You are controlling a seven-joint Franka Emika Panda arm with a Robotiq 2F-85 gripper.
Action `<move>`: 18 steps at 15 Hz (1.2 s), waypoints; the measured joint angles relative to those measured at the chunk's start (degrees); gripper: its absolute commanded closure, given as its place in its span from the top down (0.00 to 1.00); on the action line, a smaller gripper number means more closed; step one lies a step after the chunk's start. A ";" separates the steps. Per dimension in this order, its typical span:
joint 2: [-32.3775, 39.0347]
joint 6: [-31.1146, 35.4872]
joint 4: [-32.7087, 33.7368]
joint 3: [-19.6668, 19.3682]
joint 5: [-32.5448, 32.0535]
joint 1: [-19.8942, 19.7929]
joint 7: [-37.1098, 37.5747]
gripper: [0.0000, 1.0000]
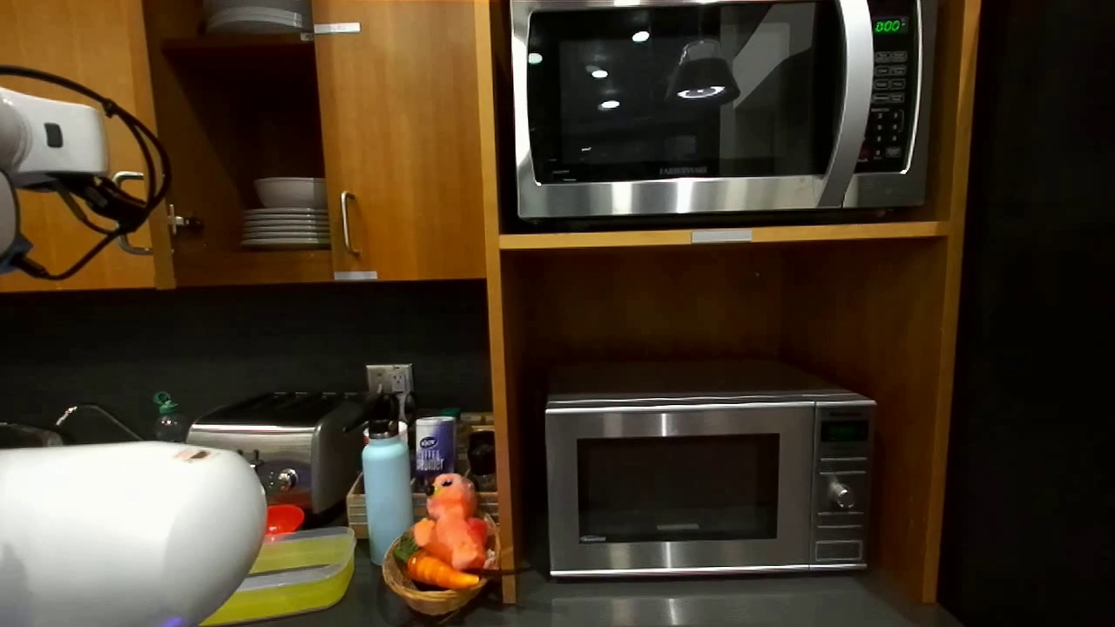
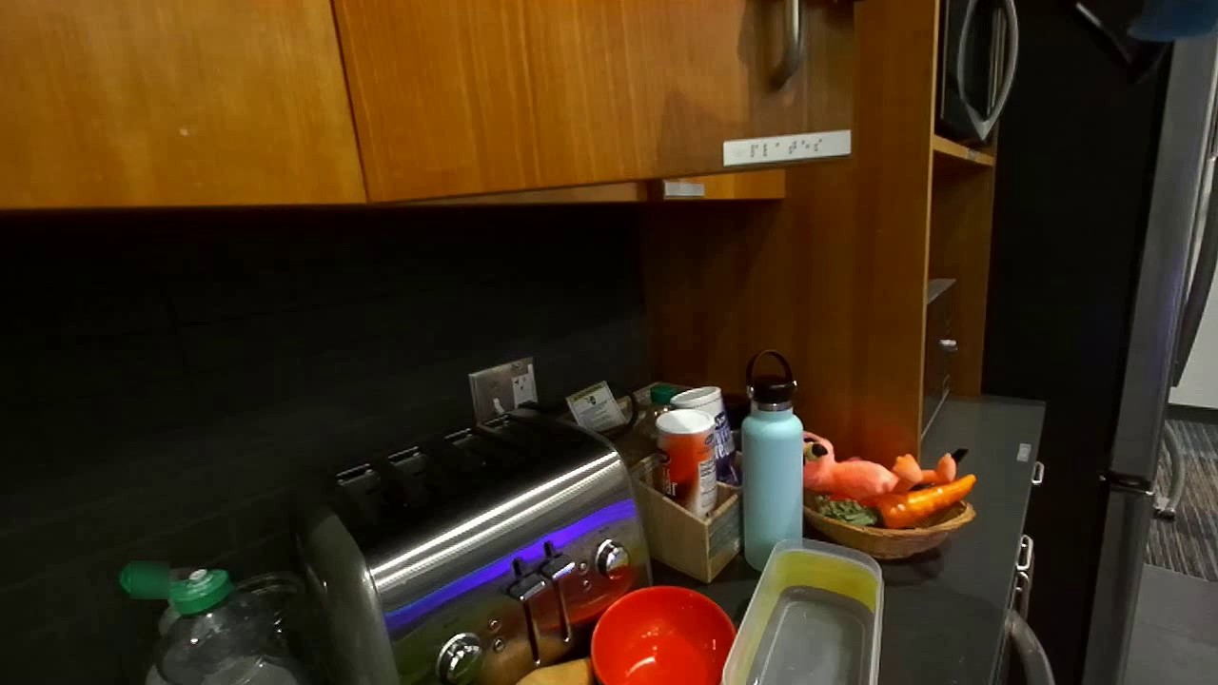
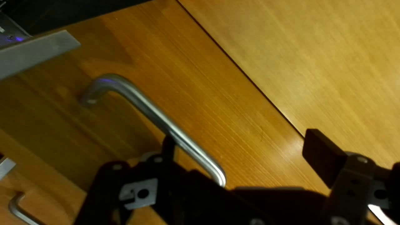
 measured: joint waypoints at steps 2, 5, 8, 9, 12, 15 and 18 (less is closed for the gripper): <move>-0.03 -0.01 0.62 1.75 0.00 -1.29 1.56 1.00; -0.41 -0.04 1.20 3.82 0.00 -2.93 3.50 1.00; -0.88 -0.21 1.81 5.73 0.00 -4.43 5.46 1.00; -1.12 -0.30 1.93 6.25 0.00 -4.88 6.05 1.00; -1.88 -0.71 2.39 7.77 0.00 -6.26 7.89 1.00; -2.26 -1.31 3.55 9.70 0.00 -7.68 10.35 1.00; -2.64 -1.80 4.62 11.47 0.00 -8.29 13.33 1.00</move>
